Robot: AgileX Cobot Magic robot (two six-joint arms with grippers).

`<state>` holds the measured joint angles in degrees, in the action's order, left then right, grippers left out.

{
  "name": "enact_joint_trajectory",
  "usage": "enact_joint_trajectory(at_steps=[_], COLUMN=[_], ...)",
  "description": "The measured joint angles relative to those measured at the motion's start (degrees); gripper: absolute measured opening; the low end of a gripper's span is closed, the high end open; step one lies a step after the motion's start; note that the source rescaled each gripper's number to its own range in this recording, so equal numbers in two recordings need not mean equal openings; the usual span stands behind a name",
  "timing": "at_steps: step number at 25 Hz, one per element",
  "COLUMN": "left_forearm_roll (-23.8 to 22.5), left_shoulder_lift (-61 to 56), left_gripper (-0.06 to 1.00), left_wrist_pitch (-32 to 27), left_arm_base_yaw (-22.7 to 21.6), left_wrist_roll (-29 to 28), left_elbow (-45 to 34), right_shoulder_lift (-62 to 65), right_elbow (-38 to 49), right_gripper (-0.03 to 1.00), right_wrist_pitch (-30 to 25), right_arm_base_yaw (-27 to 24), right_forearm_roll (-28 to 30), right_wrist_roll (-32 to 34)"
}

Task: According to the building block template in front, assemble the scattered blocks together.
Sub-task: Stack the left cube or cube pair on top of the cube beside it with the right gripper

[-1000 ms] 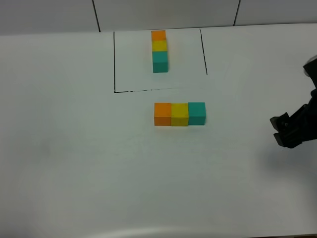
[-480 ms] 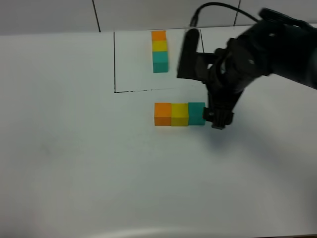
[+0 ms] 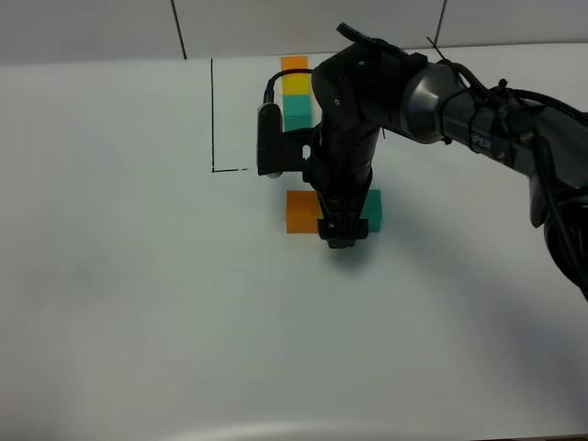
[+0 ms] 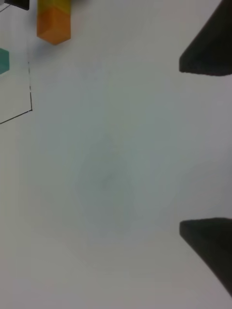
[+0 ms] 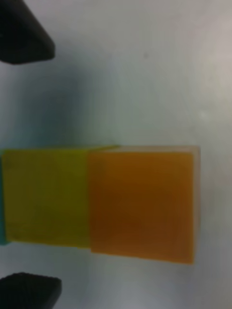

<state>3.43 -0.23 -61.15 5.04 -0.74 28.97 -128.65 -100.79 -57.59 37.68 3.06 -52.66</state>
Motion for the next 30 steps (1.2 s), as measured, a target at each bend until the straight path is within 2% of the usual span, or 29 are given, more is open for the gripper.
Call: enact_joint_trajectory(at_steps=[7, 18, 19, 21, 22, 24, 25, 30], left_forearm_roll=[0.0, -0.1, -0.1, -0.1, -0.1, -0.1, -0.1, -0.1], left_shoulder_lift=[0.0, 0.0, 0.0, 0.0, 0.0, 0.0, 0.0, 0.0], left_gripper=[0.35, 0.35, 0.35, 0.35, 0.35, 0.35, 0.35, 0.35], left_wrist_pitch=[0.0, 0.0, 0.0, 0.0, 0.0, 0.0, 0.0, 0.0], left_arm_base_yaw=[0.0, 0.0, 0.0, 0.0, 0.0, 0.0, 0.0, 0.0], left_wrist_roll=[0.0, 0.0, 0.0, 0.0, 0.0, 0.0, 0.0, 0.0], left_elbow=[0.0, 0.0, 0.0, 0.0, 0.0, 0.0, 0.0, 0.0], right_shoulder_lift=[-0.6, -3.8, -3.9, -3.9, -3.9, -3.9, -3.9, -3.7], right_elbow=[-0.2, -0.3, -0.3, -0.3, -0.3, -0.3, -0.3, -0.3], right_gripper=[0.75, 0.73, 0.69, 0.54, 0.41, 0.07, 0.01, 0.02], right_wrist_pitch=[3.8, 4.7, 5.1, 6.4, 6.8, 7.1, 7.2, 7.4], right_arm_base_yaw=[-0.2, -2.0, -2.0, -2.0, -2.0, -2.0, -2.0, -2.0], right_forearm_roll=[0.7, 0.4, 0.5, 0.9, 1.0, 1.4, 1.6, 2.1], right_wrist_roll=[-0.3, 0.9, 1.5, 3.4, 4.1, 5.7, 6.4, 8.4])
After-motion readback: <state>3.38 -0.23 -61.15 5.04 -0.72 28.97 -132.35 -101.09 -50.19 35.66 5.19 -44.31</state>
